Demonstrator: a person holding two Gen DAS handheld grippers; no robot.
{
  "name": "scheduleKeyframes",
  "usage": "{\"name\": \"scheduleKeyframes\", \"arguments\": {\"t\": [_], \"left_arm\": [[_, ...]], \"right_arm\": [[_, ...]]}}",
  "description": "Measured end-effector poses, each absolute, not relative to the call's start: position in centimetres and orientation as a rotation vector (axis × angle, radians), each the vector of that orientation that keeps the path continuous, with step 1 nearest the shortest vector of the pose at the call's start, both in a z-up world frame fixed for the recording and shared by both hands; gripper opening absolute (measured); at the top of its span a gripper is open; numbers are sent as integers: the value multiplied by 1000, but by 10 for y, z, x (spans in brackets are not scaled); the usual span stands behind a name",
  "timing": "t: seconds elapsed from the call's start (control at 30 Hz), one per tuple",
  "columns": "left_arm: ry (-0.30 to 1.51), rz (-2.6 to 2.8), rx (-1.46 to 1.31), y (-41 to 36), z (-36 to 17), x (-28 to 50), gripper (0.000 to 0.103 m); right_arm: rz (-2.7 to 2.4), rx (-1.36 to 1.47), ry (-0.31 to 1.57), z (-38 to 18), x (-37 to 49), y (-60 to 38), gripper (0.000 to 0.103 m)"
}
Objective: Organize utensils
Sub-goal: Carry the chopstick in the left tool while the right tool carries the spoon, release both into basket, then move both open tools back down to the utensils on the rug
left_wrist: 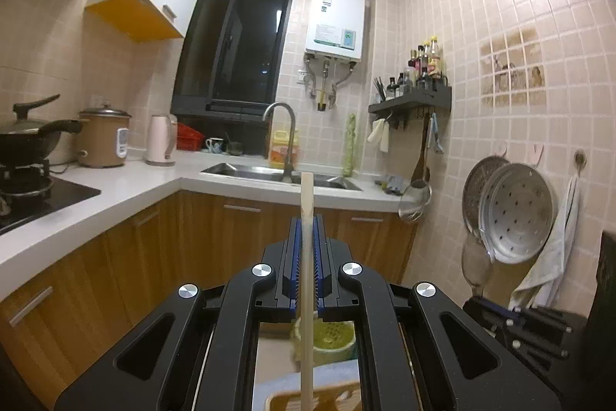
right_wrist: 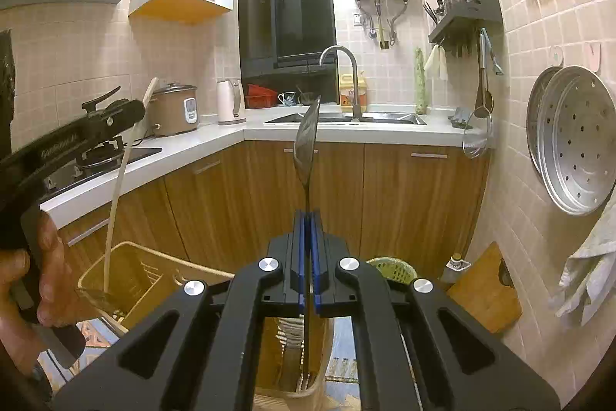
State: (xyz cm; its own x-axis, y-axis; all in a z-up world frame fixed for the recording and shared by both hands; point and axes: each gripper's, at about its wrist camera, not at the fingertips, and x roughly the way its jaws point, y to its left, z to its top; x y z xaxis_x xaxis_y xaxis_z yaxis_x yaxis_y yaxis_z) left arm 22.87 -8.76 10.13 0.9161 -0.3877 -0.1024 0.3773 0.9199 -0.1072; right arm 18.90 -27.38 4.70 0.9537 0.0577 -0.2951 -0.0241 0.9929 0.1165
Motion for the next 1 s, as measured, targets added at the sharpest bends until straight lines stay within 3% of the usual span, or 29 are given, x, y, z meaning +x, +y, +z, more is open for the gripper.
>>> {"name": "scheduleKeyframes", "arguments": {"t": [0.4,0.5,0.53,0.57,0.63,0.8,0.93,1.0], "left_arm": [[158,-418,-73,-63,85,189,5],[164,-416,-53,-56,84,175,5],[166,-417,-48,-54,84,171,5],[172,-420,-47,-52,86,168,7],[182,-423,-55,-45,90,161,17],[226,-477,-93,-24,103,138,44],[344,-650,-161,-6,105,114,57],[465,-686,-136,-7,100,107,57]], "right_arm": [[92,51,388,40,170,-266,4],[124,77,424,41,164,-269,12],[138,92,437,43,161,-272,22],[150,109,446,46,158,-274,34],[157,148,449,53,150,-280,43],[164,240,499,76,127,-299,43],[172,204,632,79,110,-295,43],[187,194,725,71,107,-289,43]]}}
